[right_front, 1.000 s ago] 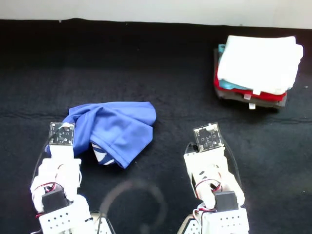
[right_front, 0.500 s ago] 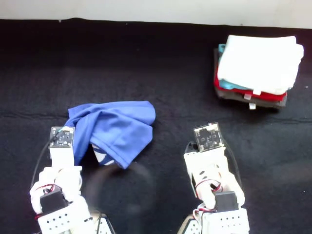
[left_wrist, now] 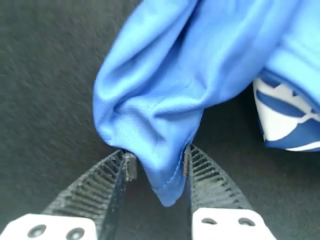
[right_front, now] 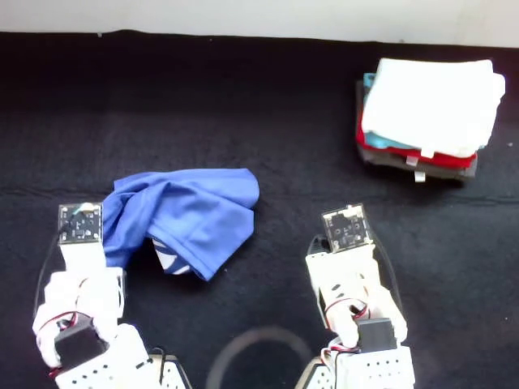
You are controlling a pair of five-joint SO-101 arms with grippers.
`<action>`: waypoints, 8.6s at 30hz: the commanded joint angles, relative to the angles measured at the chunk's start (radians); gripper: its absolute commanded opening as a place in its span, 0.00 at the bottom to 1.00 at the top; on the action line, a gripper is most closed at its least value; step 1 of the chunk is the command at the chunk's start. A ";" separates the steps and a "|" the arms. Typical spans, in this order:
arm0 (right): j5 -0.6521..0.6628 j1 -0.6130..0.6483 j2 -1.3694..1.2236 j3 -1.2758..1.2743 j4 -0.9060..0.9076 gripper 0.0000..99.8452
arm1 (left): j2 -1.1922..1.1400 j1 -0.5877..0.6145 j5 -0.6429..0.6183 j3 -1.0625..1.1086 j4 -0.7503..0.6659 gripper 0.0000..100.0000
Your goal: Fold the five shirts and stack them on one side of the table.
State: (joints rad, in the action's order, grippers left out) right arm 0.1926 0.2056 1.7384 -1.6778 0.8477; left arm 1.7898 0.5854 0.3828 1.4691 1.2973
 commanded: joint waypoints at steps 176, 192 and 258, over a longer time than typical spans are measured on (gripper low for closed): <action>-0.002 0.010 0.007 -0.136 -0.001 0.01 | -1.277 -0.297 -0.511 -1.075 -0.014 0.17; -0.002 0.010 0.005 -0.136 -0.001 0.01 | -1.910 -0.262 -0.609 -1.265 -0.109 0.28; -0.058 0.165 0.001 0.179 0.217 0.08 | -1.256 -0.618 -0.456 -1.363 0.413 0.01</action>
State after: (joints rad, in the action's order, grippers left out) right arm 0.1527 0.3376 1.7430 -1.5474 1.0641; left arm 0.4657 -0.0222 -0.0806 0.0959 1.7054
